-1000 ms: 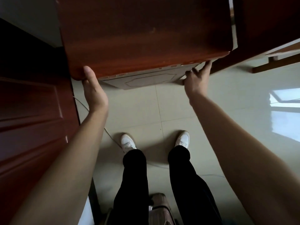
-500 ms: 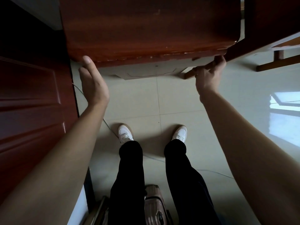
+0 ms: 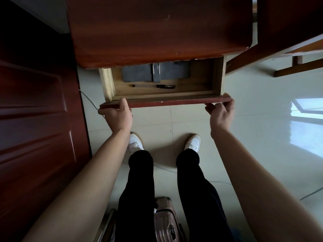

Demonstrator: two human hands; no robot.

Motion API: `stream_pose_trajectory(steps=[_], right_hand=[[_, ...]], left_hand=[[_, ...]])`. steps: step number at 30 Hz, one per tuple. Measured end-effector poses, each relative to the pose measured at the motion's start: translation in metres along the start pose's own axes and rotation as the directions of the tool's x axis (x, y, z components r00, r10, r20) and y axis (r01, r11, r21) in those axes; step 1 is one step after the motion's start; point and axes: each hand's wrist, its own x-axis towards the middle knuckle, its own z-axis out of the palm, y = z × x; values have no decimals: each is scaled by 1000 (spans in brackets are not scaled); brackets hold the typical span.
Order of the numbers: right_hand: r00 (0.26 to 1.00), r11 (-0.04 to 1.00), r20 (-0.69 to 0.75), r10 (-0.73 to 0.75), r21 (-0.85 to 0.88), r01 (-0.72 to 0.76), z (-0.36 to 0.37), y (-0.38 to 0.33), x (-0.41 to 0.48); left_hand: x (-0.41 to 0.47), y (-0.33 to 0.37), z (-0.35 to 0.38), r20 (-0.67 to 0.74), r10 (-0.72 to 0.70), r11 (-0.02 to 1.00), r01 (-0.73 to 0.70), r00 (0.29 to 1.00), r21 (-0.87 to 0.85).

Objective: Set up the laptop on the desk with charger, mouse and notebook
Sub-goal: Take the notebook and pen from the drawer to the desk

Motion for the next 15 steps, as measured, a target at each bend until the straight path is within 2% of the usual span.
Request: stream_pose_trajectory(steps=[2,4,6,7,8,9,10,11,12,15], right_hand=[[999,998,-7,42,55,-41,4,-1,-2],[999,1000,-42,22,-4,-23,5,-3,-5],[987,979,-90,-136,-167,120,5,-9,-12],[955,921,-85,-284,-303,246,5,-13,-18],[892,808,-39,-450,-443,388,6,-18,-21],[811,667,49,-583,-542,512,9,-22,-23],[746,544,163,-646,-587,600,12,-27,-23],[717,464,282,-638,-603,649,18,-32,-20],[725,418,385,-571,-623,661,24,-37,-16],[792,285,556,-252,-739,610,43,-45,-3]], left_hand=[[-1,-2,0,-1,21,999,-21,1000,42],[-2,-2,-3,-38,40,996,-37,998,84],[-1,0,-3,-46,16,999,-14,999,44],[0,1,-2,-29,-17,1000,18,999,7],[0,2,-2,-6,-49,998,49,999,-36],[-1,3,-1,23,-80,993,81,997,-86],[-2,5,-2,50,-107,985,113,993,-132],[-3,4,-2,68,-133,978,142,989,-155],[-3,3,-3,80,-157,973,168,984,-160],[-1,-1,-7,116,-189,963,207,975,-171]])
